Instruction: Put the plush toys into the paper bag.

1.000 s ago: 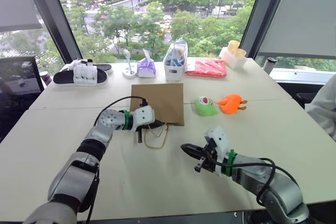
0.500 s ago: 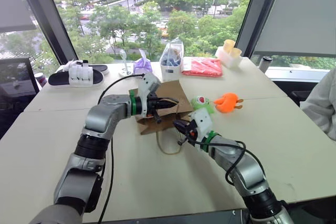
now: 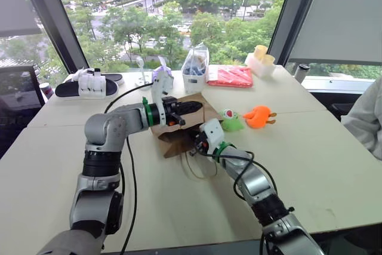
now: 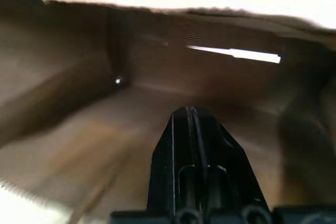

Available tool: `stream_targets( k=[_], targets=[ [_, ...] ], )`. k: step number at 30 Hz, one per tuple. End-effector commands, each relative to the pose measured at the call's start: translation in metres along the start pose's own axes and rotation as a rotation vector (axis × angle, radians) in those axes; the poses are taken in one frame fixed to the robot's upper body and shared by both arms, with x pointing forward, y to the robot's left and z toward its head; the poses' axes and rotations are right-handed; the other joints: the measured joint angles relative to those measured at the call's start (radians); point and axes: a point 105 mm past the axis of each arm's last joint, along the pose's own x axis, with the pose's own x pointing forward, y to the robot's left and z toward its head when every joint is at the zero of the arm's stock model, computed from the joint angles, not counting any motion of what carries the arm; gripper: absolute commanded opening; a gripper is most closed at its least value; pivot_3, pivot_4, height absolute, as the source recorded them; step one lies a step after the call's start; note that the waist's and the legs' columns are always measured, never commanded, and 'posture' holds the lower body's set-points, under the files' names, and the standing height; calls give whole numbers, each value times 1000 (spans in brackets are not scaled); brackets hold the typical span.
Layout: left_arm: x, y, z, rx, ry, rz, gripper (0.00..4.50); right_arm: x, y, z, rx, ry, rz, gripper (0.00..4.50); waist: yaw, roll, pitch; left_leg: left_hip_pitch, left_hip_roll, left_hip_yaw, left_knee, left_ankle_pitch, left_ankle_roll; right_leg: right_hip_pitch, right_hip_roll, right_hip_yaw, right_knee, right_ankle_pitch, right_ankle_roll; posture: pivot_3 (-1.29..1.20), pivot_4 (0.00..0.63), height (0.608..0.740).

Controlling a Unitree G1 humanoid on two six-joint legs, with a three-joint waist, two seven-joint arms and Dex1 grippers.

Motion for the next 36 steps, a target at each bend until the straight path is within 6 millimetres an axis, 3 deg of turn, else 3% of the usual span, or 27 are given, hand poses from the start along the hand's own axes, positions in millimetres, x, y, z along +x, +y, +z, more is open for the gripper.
stream_targets(
  k=[1, 8, 16, 24, 30, 36],
  targets=[
    [-5, -12, 14, 32, -36, -23, 84, 12, 0, 9, -45, -46, -11, 0, -2, 0, 0, 0, 0, 0, 0, 0, 0, 0, 0, 0, 0, 0, 0, 0, 150, 740],
    [-15, -20, 43, -151, -157, -51, 84, 11, 6, -3, -87, -33, 20, 0, -13, 0, 0, -1, 0, -1, 0, 0, 0, 0, 0, 0, 0, 0, 0, 0, 150, 740],
    [-17, -15, 43, -194, -189, -12, 84, -1, 26, -23, -73, 15, 99, 0, -22, 0, 0, 0, 0, -1, 0, 0, -1, 0, 0, 1, 1, 0, 0, 0, 150, 740],
    [-18, -3, 52, -253, -269, 30, 84, -5, 31, -24, -56, 16, 101, 0, -20, 0, 0, 0, 0, -1, 0, 1, -1, 0, 0, 1, 1, 0, 0, 0, 150, 740],
    [-18, 3, 42, -257, -253, 72, 84, -18, 28, -12, -5, -38, 70, 0, -20, 0, 0, 0, 0, -1, 0, 1, -1, 0, 0, 2, 1, 0, 0, 0, 150, 740],
    [-17, 8, 34, -263, -231, 88, 84, -46, 30, 27, 139, -168, 77, 0, -16, 0, 0, 0, 0, -1, 0, 1, -1, 0, 0, 2, 1, 0, 0, 0, 150, 740]
  ],
)
